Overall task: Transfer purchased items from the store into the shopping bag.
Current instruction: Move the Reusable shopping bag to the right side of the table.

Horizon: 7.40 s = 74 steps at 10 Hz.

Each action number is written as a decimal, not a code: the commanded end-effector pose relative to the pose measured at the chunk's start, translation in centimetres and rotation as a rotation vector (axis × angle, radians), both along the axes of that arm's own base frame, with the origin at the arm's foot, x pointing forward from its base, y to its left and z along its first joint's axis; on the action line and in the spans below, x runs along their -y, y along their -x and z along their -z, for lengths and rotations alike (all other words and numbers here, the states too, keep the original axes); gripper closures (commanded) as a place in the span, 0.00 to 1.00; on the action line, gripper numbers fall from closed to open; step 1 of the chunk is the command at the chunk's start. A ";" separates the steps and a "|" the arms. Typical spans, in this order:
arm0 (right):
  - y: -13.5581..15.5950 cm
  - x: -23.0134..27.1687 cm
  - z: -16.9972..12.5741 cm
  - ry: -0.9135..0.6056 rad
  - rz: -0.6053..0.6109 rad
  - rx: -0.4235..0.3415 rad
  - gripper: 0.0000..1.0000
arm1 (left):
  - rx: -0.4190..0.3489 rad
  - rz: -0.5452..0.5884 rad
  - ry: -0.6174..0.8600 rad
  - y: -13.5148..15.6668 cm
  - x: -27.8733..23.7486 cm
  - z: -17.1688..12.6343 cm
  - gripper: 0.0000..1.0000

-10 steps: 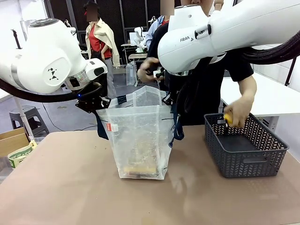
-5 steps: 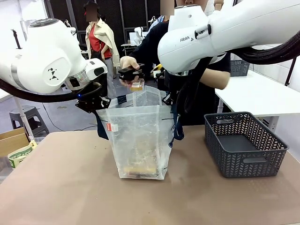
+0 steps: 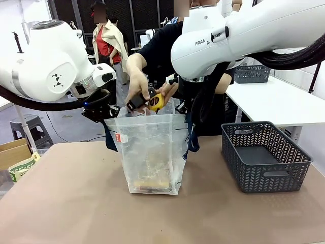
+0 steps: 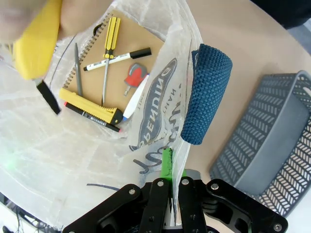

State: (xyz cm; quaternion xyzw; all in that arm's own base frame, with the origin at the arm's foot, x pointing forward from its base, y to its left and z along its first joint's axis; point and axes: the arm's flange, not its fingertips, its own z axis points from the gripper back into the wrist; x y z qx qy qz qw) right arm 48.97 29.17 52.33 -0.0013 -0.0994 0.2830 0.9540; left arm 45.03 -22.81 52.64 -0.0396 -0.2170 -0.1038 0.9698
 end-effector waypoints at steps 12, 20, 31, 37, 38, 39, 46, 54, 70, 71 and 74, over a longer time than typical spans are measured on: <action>0.0 0.2 0.0 0.001 0.002 0.000 1.00 | 0.012 -0.002 -0.013 0.0 -0.3 -0.2 1.00; 0.0 0.2 0.0 0.001 0.002 0.000 1.00 | 0.012 -0.002 -0.013 0.0 -0.3 -0.2 1.00; 0.0 0.2 0.0 0.001 0.002 0.000 1.00 | 0.012 -0.002 -0.013 0.0 -0.3 -0.2 1.00; 0.0 0.2 0.0 0.001 0.002 0.000 1.00 | 0.012 -0.002 -0.013 0.0 -0.3 -0.2 1.00; 0.0 0.2 0.0 0.001 0.002 0.000 1.00 | 0.012 -0.002 -0.013 0.0 -0.3 -0.2 1.00; 0.0 0.2 0.0 0.001 0.002 0.000 1.00 | 0.012 -0.002 -0.013 0.0 -0.3 -0.2 1.00; 0.0 0.2 0.0 0.001 0.002 0.000 1.00 | 0.012 -0.002 -0.013 0.0 -0.3 -0.2 1.00; 0.0 -0.4 -0.1 -0.010 0.016 -0.009 1.00 | -0.016 -0.004 0.026 -0.3 0.7 -0.3 1.00; -2.3 -6.0 -1.5 -0.054 0.373 -0.146 1.00 | -0.167 -0.131 0.152 -1.6 6.4 -0.2 1.00; -2.6 -6.5 -1.5 -0.079 0.375 -0.146 1.00 | -0.170 -0.120 0.162 -1.6 6.8 -0.1 1.00; -3.7 -8.1 -1.2 -0.143 0.350 -0.130 1.00 | -0.172 -0.105 0.224 -1.5 7.5 -0.4 1.00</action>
